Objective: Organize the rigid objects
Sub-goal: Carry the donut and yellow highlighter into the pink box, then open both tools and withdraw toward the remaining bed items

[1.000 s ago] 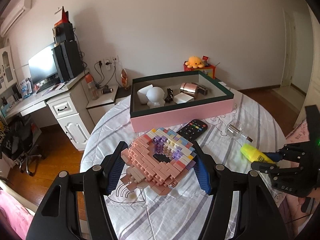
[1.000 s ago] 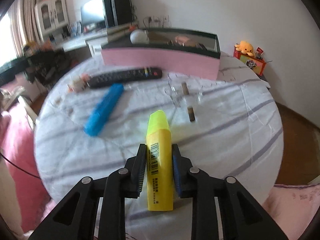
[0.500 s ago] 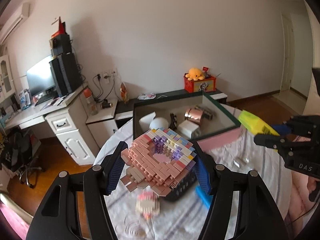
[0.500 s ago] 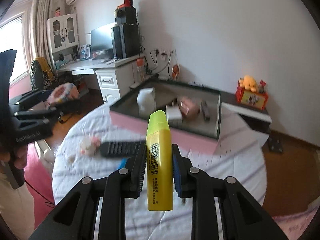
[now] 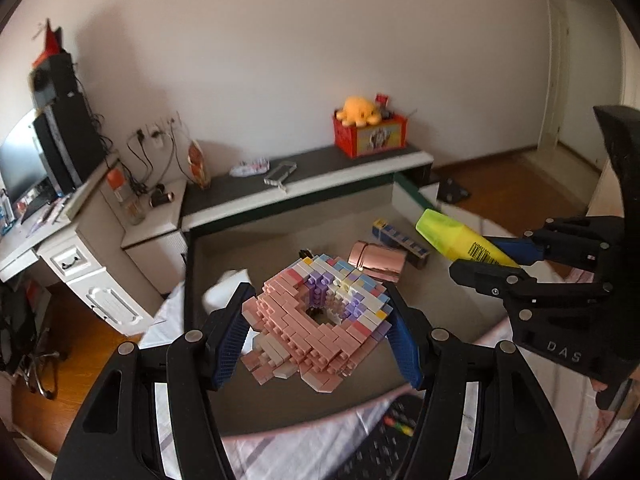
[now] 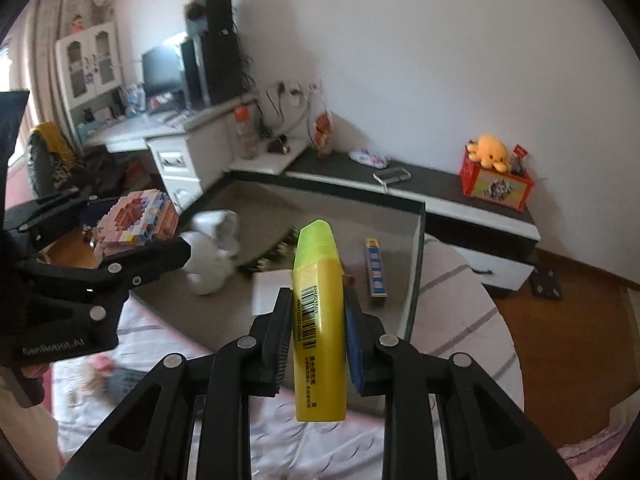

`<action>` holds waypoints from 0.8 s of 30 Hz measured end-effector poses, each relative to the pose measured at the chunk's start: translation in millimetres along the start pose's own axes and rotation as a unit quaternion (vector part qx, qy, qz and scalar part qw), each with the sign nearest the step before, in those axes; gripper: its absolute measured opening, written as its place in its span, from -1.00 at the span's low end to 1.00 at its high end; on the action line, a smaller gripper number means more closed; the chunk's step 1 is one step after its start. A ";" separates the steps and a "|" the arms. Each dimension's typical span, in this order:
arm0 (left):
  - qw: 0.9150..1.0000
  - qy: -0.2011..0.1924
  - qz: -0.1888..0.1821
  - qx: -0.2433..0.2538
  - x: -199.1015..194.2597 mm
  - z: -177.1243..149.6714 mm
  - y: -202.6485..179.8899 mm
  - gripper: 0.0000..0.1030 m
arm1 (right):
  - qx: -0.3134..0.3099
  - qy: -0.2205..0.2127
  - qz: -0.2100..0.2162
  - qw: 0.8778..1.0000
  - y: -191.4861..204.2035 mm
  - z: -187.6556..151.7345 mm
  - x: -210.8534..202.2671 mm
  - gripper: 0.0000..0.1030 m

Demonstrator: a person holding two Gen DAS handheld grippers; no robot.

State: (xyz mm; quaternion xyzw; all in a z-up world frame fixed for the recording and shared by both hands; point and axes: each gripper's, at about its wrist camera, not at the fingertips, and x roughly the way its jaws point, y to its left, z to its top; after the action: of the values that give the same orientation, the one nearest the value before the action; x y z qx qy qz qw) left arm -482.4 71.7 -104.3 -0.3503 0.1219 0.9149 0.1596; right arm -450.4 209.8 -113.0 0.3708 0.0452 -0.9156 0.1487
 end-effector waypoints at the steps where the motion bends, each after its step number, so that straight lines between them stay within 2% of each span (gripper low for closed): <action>1: 1.000 0.010 0.003 0.003 10.0 0.2 -1.4 0.24 | 0.000 0.004 -0.002 1.000 -2.1 -0.5 5.2 -0.53; 5: 0.999 0.039 0.014 0.012 41.1 -6.4 -4.9 0.24 | -0.005 0.028 -0.004 1.000 -5.3 -6.1 30.7 -0.53; 8: 0.999 0.035 0.025 0.025 46.4 -10.4 -9.1 0.25 | -0.008 0.036 -0.010 0.999 -6.1 -10.0 38.4 -0.52; 12: 0.999 0.034 0.022 0.024 45.7 -10.2 -11.7 0.27 | -0.004 0.033 -0.016 0.999 -7.5 -14.2 38.2 -0.52; 15: 0.999 0.030 0.024 0.021 37.2 -12.4 -14.5 0.40 | 0.001 0.030 -0.013 0.999 -8.7 -16.0 31.7 -0.52; 17: 0.999 0.018 0.027 0.016 26.8 -13.2 -14.3 0.69 | 0.000 0.026 -0.015 1.000 -7.2 -17.7 23.1 -0.52; 18: 1.000 0.013 0.025 0.013 20.0 -14.4 -12.7 0.76 | 0.001 0.022 -0.016 1.000 -6.4 -17.8 18.1 -0.50; 19: 1.000 0.008 0.026 0.011 13.8 -15.8 -11.6 0.84 | 0.001 0.017 -0.016 1.000 -5.3 -18.3 11.9 -0.44; 21: 0.999 -0.010 0.030 0.007 -6.6 -21.4 -8.4 0.89 | 0.004 0.001 -0.023 1.000 -2.0 -20.6 -5.2 0.19; 23: 0.999 -0.026 0.040 -0.004 -28.0 -28.4 -3.8 0.99 | 0.008 -0.021 -0.035 0.999 1.2 -24.2 -26.8 0.50; 24: 0.999 -0.034 0.042 -0.007 -38.2 -32.0 -1.7 0.99 | 0.011 -0.033 -0.034 0.999 3.2 -26.8 -38.3 0.57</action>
State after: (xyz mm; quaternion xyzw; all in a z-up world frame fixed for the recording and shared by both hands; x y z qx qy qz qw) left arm -435.6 54.6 -101.8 -0.3147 0.1244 0.9330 0.1223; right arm -405.6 221.1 -105.7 0.3403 0.0425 -0.9323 0.1144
